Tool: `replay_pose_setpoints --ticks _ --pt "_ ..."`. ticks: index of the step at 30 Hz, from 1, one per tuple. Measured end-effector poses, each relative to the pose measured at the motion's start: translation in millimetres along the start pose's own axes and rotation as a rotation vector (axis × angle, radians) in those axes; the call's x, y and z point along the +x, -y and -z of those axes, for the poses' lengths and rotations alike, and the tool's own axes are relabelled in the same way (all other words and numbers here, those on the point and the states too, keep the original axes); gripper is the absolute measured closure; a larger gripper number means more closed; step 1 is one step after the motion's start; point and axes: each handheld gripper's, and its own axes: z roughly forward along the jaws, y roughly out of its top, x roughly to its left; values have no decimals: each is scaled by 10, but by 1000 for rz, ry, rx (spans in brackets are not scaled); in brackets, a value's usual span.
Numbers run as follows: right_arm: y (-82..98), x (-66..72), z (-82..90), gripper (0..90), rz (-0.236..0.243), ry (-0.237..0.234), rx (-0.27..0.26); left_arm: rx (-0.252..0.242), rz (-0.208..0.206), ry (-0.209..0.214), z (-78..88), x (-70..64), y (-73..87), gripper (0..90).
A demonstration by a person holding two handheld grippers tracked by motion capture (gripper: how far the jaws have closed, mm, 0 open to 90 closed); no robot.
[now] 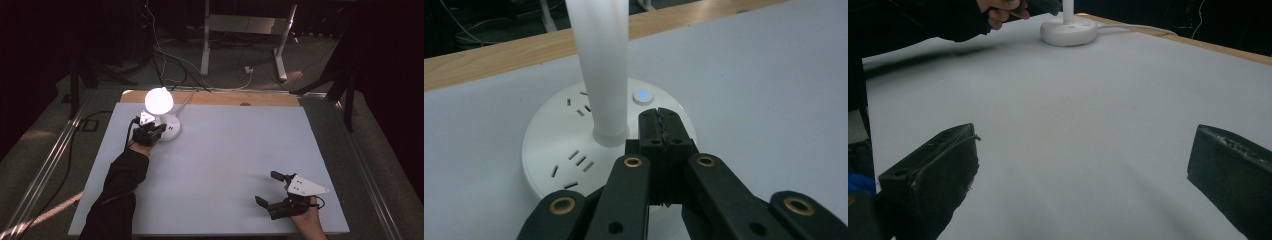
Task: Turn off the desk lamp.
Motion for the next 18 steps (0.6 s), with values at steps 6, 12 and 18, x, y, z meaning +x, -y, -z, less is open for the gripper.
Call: replay_pose_setpoints --ticks 6,12,18 --pt "-1 3 -2 0 0 0 0 6 -6 0 -3 -1 20 900" --pt "2 1 -4 0 1 0 2 14 2 7 -40 -2 72 900" --pt "2 -1 -1 0 1 -2 2 25 2 11 -78 -8 101 900"
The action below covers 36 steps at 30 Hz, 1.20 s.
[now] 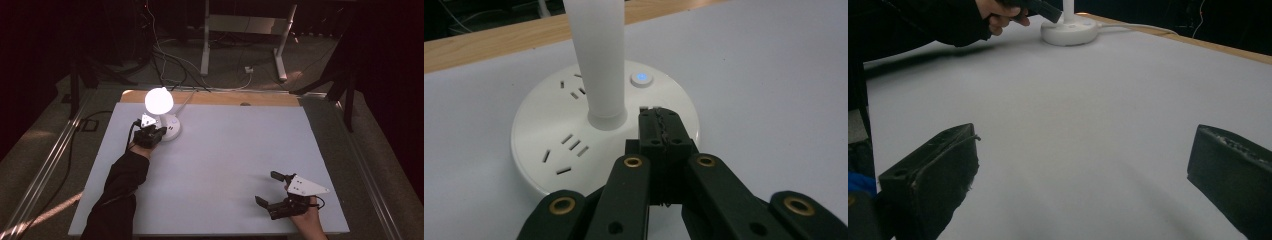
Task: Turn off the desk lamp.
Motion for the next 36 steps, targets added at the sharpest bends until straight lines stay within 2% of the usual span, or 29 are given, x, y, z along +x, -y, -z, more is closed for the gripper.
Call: replay_pose_setpoints --ticks 9,11,13,14,15,18,22,23,26,27,29,30,32,34,35,36 --pt "2 1 -4 0 -1 -2 4 8 -8 -7 -37 11 33 900" --pt "3 4 -5 0 -1 -3 4 14 -21 4 -45 5 26 900" --pt "3 6 -8 0 1 -4 6 23 -57 -2 -51 -14 13 900" --pt "3 6 -8 0 1 -4 6 34 -64 19 -63 -28 9 900" --pt "3 7 -9 0 1 -4 7 38 -76 3 -70 -50 -3 900" --pt "-2 10 -4 0 3 -5 2 39 -77 -7 -76 -47 -20 900" --pt "2 -1 8 0 -1 -1 0 0 -22 2 -6 8 -48 900" --pt "2 -4 3 0 -3 -2 0 -8 -11 17 12 16 -61 900" --pt "-1 3 -1 0 1 -3 0 -18 3 29 61 15 -110 900" --pt "-3 8 1 0 2 -3 0 -29 33 40 96 19 -140 900" --pt "-4 6 1 0 1 -2 -1 -29 36 52 114 18 -153 885" --pt "-2 2 3 0 -2 -2 0 -22 34 53 126 4 -166 812" --pt "-2 2 3 0 -1 -2 0 -7 32 81 149 -15 -188 810" --pt "-3 4 4 0 -1 -3 -1 -5 25 76 179 -43 -204 807" --pt "-4 5 5 0 0 -2 -1 -3 30 81 194 -50 -214 754" --pt "-4 6 5 0 0 -2 -2 -4 33 85 206 -59 -221 747"
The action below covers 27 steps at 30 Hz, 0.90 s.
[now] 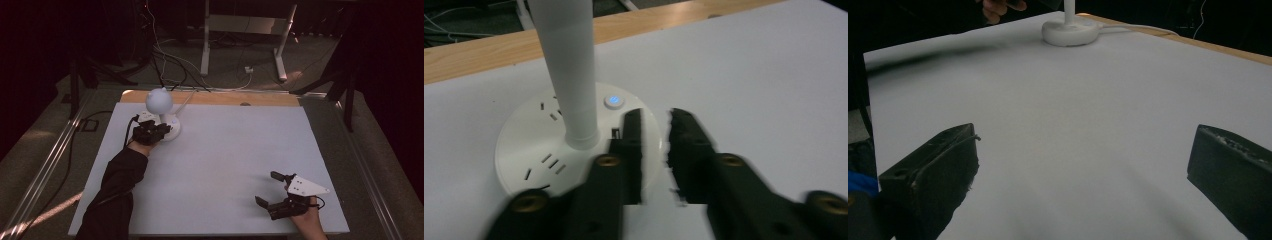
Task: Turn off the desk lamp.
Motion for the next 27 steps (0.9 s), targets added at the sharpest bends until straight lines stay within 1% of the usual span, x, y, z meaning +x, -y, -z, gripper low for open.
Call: replay_pose_setpoints --ticks 1,2,3,7,8,9,10,11,12,13,15,16,17,18,20,21,23,27 --pt "-1 0 1 0 -1 -1 0 -1 -4 -5 15 -16 -7 710" --pt "-1 1 0 0 1 0 0 4 -4 -1 26 -26 -14 615" --pt "-1 1 0 0 1 0 0 10 -2 1 36 -37 -18 615" --pt "-2 2 1 0 0 -1 0 26 -10 15 81 -87 -20 505" --pt "-2 2 0 0 0 -1 0 28 -12 20 97 -98 -20 457" --pt "-2 2 0 0 0 -1 0 30 -13 28 113 -109 -20 457" --pt "-2 2 0 0 0 0 0 34 -15 29 128 -117 -22 423" --pt "-2 2 0 0 0 -1 0 39 -8 45 140 -124 -21 381" --pt "-2 2 0 0 0 0 0 45 -9 49 152 -138 -20 341" --pt "-2 3 -1 0 0 0 0 48 -18 40 163 -155 -18 294" --pt "-4 3 -1 0 0 1 1 56 -16 57 187 -172 -14 219" --pt "-4 4 -2 0 0 1 1 58 -16 65 204 -180 -13 157" --pt "-4 5 -2 0 0 1 2 61 -14 77 218 -187 -13 141" --pt "-3 5 -3 0 2 2 2 66 -18 81 230 -197 -12 97" --pt "-4 4 -4 0 0 1 2 80 -6 108 252 -204 -10 19" --pt "-4 4 -5 0 0 1 2 76 -2 112 264 -211 -6 16" --pt "-5 4 -5 0 0 1 2 83 -4 122 296 -221 -5 5" --pt "-7 2 -4 0 0 0 1 83 -19 126 367 -255 10 5"
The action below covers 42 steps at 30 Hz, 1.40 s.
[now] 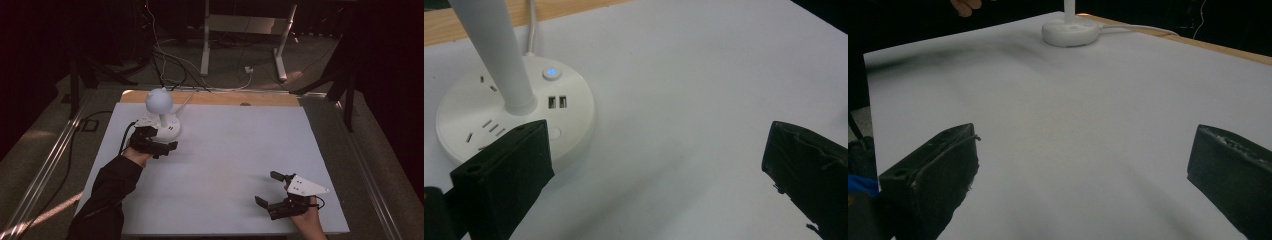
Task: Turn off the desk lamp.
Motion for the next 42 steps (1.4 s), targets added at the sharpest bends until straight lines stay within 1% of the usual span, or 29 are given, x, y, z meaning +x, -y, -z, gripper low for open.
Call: replay_pose_setpoints --ticks 2,4,5,7,8,11,17,22,24,28,31,35,36,39,42 --pt "-1 1 -1 0 0 -1 -1 2 -5 8 26 -21 26 5" --pt "0 5 -2 0 0 -1 0 13 -18 5 46 -43 62 5" --pt "-1 5 -2 0 1 -2 -1 13 -16 14 56 -48 83 5" --pt "-3 5 -1 0 1 -2 -4 14 -19 13 81 -65 129 5" --pt "-4 6 -1 0 1 -2 -4 11 -14 21 93 -72 155 5" --pt "-4 7 -1 0 1 -2 -3 15 -24 25 124 -106 239 5" --pt "-4 13 -4 0 3 -2 -2 23 -22 40 175 -170 425 5" --pt "-1 12 -9 0 3 0 2 7 -16 53 236 -223 578 6" --pt "-1 12 -12 0 2 0 3 0 -12 69 251 -250 643 5" --pt "-1 16 -14 0 3 0 7 -8 -27 74 293 -304 716 5" --pt "-3 18 -7 0 3 1 4 -12 -28 84 330 -334 759 6" --pt "0 13 -6 0 2 1 5 -5 -41 86 356 -376 860 6" --pt "0 14 -7 0 3 0 5 -6 -39 93 361 -381 889 6" --pt "-1 19 -10 0 6 -3 8 -11 -53 98 363 -403 973 6" --pt "-1 22 -10 0 8 -3 10 -9 -60 106 343 -403 1022 6"
